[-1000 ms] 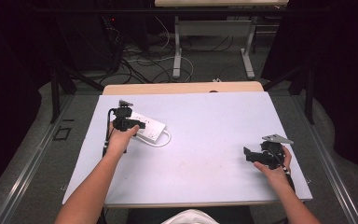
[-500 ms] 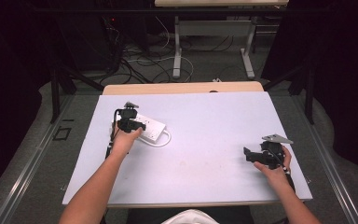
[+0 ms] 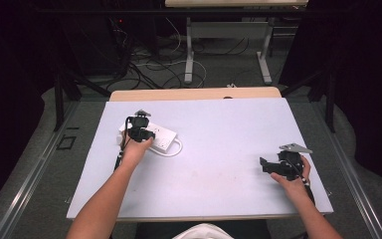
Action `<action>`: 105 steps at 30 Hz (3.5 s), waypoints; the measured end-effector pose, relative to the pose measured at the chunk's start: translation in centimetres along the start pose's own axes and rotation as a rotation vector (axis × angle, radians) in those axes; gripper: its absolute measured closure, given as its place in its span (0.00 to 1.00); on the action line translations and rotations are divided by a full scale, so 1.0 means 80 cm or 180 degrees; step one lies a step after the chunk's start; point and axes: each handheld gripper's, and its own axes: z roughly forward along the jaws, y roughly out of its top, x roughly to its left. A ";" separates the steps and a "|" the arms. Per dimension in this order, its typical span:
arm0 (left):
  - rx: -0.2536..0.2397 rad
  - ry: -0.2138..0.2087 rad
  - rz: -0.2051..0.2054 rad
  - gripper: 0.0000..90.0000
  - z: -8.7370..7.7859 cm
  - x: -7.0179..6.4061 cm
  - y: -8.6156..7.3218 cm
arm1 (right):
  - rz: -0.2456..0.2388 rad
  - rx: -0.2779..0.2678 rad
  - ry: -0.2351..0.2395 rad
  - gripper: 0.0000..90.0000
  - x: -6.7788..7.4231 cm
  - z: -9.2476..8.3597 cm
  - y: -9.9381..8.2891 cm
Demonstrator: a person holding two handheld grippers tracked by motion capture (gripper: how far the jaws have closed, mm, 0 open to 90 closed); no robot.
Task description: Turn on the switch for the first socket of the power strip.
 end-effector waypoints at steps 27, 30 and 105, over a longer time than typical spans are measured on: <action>-0.0014 0.0106 0.0117 0.95 0.002 -0.003 -0.003 | 0.0012 0.0012 0.0031 0.04 0.001 0.002 0.000; -0.0033 0.0099 0.0093 0.95 0.003 -0.003 -0.003 | 0.0015 0.0013 0.0034 0.04 0.001 0.002 0.000; -0.0556 -0.0243 -0.0336 0.65 -0.032 0.024 -0.012 | 0.0011 0.0022 0.0025 0.04 0.000 0.002 -0.001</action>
